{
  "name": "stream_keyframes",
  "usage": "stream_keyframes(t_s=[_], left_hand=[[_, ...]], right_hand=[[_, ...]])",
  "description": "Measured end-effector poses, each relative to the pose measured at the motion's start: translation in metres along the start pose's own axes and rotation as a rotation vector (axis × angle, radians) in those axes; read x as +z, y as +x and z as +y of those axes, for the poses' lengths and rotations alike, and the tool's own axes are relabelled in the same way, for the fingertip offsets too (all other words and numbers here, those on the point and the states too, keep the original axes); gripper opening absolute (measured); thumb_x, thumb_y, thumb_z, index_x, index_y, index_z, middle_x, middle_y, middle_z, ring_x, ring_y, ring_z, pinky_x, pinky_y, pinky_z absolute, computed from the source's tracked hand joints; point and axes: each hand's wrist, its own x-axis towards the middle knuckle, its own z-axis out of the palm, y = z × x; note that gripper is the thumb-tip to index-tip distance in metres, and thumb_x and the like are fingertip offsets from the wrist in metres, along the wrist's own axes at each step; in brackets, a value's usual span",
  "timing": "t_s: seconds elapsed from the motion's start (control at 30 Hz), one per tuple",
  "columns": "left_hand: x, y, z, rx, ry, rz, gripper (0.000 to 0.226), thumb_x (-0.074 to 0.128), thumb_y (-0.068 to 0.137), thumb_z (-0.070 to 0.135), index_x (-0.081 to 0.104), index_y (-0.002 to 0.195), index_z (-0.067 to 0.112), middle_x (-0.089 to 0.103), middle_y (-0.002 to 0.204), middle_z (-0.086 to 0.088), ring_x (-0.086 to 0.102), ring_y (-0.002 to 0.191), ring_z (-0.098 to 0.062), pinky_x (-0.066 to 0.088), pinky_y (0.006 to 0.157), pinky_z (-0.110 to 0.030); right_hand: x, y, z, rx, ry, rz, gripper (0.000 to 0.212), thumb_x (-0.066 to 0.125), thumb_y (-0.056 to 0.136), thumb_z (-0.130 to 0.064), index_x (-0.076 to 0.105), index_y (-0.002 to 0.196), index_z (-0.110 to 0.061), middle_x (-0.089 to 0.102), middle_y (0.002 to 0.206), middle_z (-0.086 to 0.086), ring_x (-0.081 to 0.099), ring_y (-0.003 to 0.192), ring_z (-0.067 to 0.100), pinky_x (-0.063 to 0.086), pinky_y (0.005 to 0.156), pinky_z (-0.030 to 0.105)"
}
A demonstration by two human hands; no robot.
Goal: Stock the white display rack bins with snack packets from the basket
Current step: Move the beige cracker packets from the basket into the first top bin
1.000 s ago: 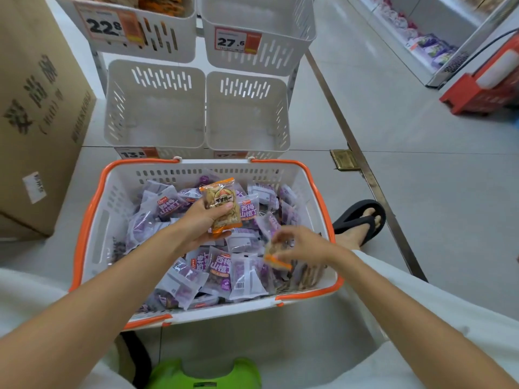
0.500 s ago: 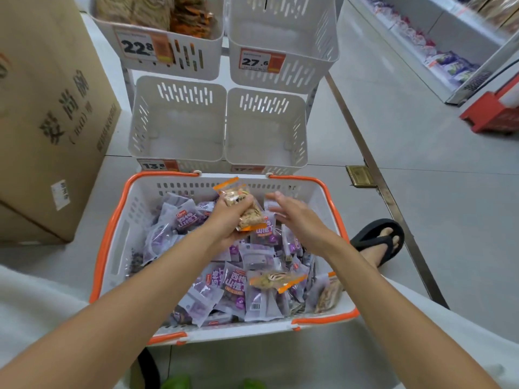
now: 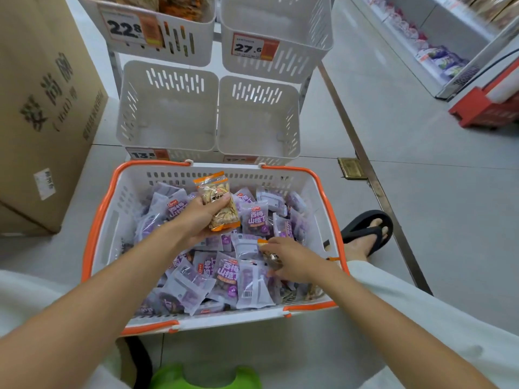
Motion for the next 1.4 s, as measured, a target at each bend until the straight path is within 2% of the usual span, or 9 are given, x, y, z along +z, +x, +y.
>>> stream_keyframes(t_s=[0.13, 0.33, 0.5, 0.73, 0.87, 1.0, 1.07, 1.3, 1.4], left_hand=[[-0.001, -0.004, 0.001, 0.087, 0.09, 0.004, 0.033, 0.062, 0.096, 0.024, 0.051, 0.127, 0.018, 0.068, 0.108, -0.011, 0.071, 0.09, -0.022, 0.062, 0.07, -0.041], [0.02, -0.012, 0.002, 0.289, 0.336, -0.035, 0.031, 0.059, 0.097, 0.03, 0.045, 0.124, 0.031, 0.064, 0.12, -0.006, 0.065, 0.113, -0.024, 0.055, 0.095, -0.042], [0.029, -0.016, 0.008, 0.374, 0.361, -0.152, 0.059, 0.074, 0.087, 0.019, 0.043, 0.137, 0.031, 0.068, 0.118, 0.002, 0.07, 0.102, -0.013, 0.061, 0.079, -0.033], [0.028, -0.009, 0.015, 0.144, 0.201, -0.177, 0.057, 0.076, 0.084, 0.014, 0.051, 0.134, 0.026, 0.069, 0.119, -0.008, 0.07, 0.103, -0.026, 0.059, 0.071, -0.035], [0.029, -0.01, 0.008, 0.104, 0.176, -0.162, 0.052, 0.072, 0.086, 0.01, 0.053, 0.131, 0.027, 0.07, 0.115, -0.009, 0.071, 0.094, -0.025, 0.06, 0.066, -0.032], [0.03, -0.008, -0.004, 0.044, 0.171, -0.157, 0.059, 0.074, 0.085, 0.007, 0.049, 0.136, 0.022, 0.068, 0.12, -0.012, 0.071, 0.098, -0.027, 0.061, 0.068, -0.035], [0.031, -0.008, -0.006, 0.037, 0.179, -0.151, 0.061, 0.074, 0.084, 0.004, 0.048, 0.137, 0.022, 0.068, 0.121, -0.011, 0.071, 0.1, -0.028, 0.061, 0.077, -0.044], [0.034, -0.013, 0.002, 0.1, 0.173, -0.139, 0.066, 0.077, 0.083, 0.013, 0.044, 0.138, 0.027, 0.07, 0.118, -0.01, 0.072, 0.098, -0.027, 0.059, 0.085, -0.048], [0.034, -0.019, 0.009, 0.173, 0.189, -0.137, 0.055, 0.076, 0.085, 0.016, 0.049, 0.131, 0.027, 0.071, 0.116, -0.007, 0.072, 0.101, -0.024, 0.059, 0.085, -0.044]], right_hand=[[-0.037, -0.003, -0.008, 0.109, 0.505, 0.295, 0.016, 0.062, 0.094, -0.023, 0.074, 0.103, -0.018, 0.068, 0.076, -0.01, 0.057, 0.062, 0.001, 0.054, 0.068, 0.035], [-0.099, 0.009, -0.06, 0.068, 0.519, 0.571, 0.025, 0.056, 0.093, -0.015, 0.068, 0.114, -0.007, 0.062, 0.103, 0.0, 0.056, 0.094, 0.011, 0.047, 0.084, 0.03], [-0.127, 0.017, -0.085, 0.097, 1.189, 0.388, 0.029, 0.049, 0.102, -0.029, 0.064, 0.097, -0.006, 0.065, 0.099, 0.008, 0.07, 0.076, 0.025, 0.06, 0.082, 0.039], [-0.125, -0.014, -0.03, 0.011, 0.583, 0.412, 0.054, 0.071, 0.089, -0.024, 0.052, 0.139, -0.024, 0.057, 0.118, -0.005, 0.06, 0.092, 0.011, 0.047, 0.067, 0.013], [-0.087, -0.049, 0.028, 0.132, 0.376, 0.087, 0.059, 0.074, 0.084, -0.021, 0.052, 0.138, -0.029, 0.057, 0.129, -0.008, 0.053, 0.118, 0.01, 0.043, 0.1, 0.028], [-0.04, -0.064, 0.054, 0.193, 0.145, 0.016, 0.026, 0.072, 0.083, -0.021, 0.069, 0.107, -0.013, 0.069, 0.103, 0.005, 0.064, 0.094, 0.02, 0.054, 0.087, 0.04], [-0.039, -0.059, 0.054, 0.182, 0.21, 0.19, 0.014, 0.072, 0.085, -0.024, 0.072, 0.088, -0.01, 0.07, 0.086, 0.008, 0.062, 0.077, 0.018, 0.055, 0.078, 0.043], [-0.088, -0.017, -0.014, 0.052, 0.762, 0.567, 0.019, 0.062, 0.097, -0.022, 0.057, 0.086, -0.007, 0.066, 0.076, 0.011, 0.062, 0.057, 0.016, 0.052, 0.051, 0.027], [-0.096, 0.004, -0.044, 0.014, 0.838, 0.61, 0.015, 0.059, 0.097, -0.018, 0.063, 0.106, -0.008, 0.066, 0.092, 0.005, 0.067, 0.079, 0.017, 0.056, 0.059, 0.023]])
